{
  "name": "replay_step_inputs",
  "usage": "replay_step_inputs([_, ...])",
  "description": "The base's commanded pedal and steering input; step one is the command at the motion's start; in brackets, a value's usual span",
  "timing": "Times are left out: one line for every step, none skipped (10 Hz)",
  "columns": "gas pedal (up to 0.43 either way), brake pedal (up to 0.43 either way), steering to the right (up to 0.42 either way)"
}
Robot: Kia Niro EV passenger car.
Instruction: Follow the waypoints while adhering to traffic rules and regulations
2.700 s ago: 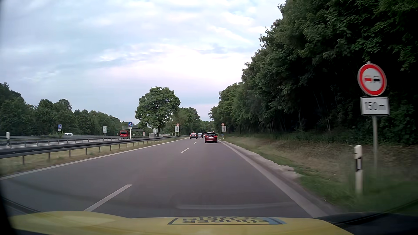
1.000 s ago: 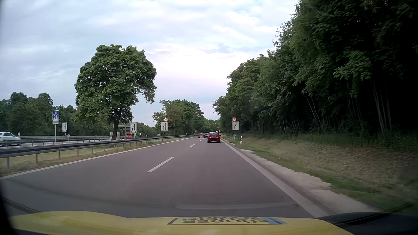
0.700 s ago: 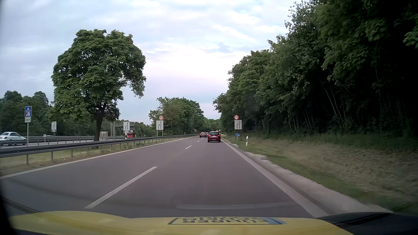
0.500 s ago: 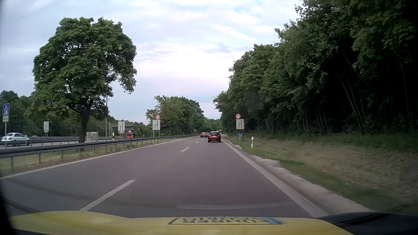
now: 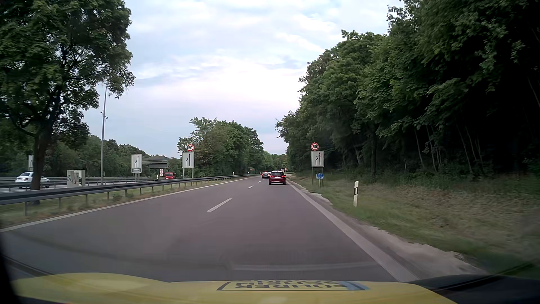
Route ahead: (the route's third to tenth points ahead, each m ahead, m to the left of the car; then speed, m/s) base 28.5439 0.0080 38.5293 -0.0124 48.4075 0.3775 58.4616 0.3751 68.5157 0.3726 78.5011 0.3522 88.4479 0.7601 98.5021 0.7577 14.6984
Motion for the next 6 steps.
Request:
replay_step_inputs([0.0, 0.0, -0.002])
replay_step_inputs([0.0, 0.0, -0.002])
replay_step_inputs([0.0, 0.0, -0.002])
replay_step_inputs([0.0, 0.0, -0.002])
replay_step_inputs([0.0, 0.0, -0.002])
replay_step_inputs([0.0, 0.0, -0.002])
